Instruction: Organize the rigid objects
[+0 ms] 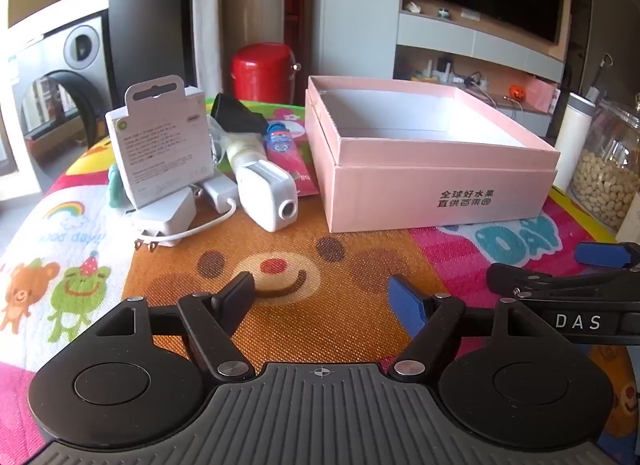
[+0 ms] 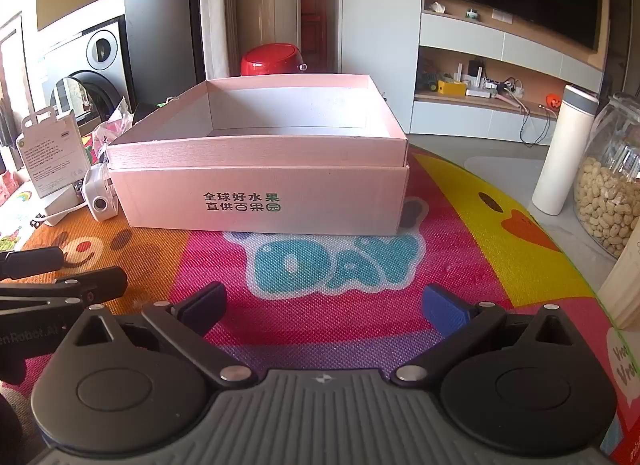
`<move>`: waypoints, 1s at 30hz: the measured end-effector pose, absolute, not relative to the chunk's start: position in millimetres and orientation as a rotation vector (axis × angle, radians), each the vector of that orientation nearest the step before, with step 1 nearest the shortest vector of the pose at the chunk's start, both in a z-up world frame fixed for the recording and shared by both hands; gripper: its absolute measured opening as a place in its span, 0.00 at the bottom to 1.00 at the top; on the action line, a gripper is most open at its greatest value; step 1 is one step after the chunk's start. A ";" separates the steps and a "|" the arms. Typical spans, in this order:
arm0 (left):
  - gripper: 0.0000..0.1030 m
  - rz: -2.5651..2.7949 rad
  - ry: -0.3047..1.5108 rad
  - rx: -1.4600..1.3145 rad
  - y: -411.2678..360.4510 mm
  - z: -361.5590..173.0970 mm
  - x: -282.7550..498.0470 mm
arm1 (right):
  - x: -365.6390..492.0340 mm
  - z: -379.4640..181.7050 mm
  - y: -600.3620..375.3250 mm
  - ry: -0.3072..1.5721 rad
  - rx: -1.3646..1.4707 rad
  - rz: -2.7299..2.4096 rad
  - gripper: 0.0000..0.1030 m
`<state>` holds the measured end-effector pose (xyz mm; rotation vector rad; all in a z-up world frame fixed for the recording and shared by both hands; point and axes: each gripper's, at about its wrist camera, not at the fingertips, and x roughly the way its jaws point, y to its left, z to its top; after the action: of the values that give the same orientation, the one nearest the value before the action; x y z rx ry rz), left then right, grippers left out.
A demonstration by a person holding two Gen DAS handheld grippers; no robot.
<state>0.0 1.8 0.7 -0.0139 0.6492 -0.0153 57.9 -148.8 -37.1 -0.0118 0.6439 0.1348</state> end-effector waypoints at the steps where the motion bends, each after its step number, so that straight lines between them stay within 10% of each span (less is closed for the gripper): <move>1: 0.77 -0.015 0.649 -0.013 1.3 0.7 0.0 | 57.9 -37.1 -148.8 0.644 -0.012 0.135 1.00; 30: 0.77 -0.015 0.649 -0.015 2.2 0.4 0.4 | 57.7 -37.0 -149.0 0.644 -0.012 0.135 1.00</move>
<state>0.4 2.2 0.4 -0.0154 0.6489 -0.0155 57.7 -149.0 -37.0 -0.0120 0.6440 0.1347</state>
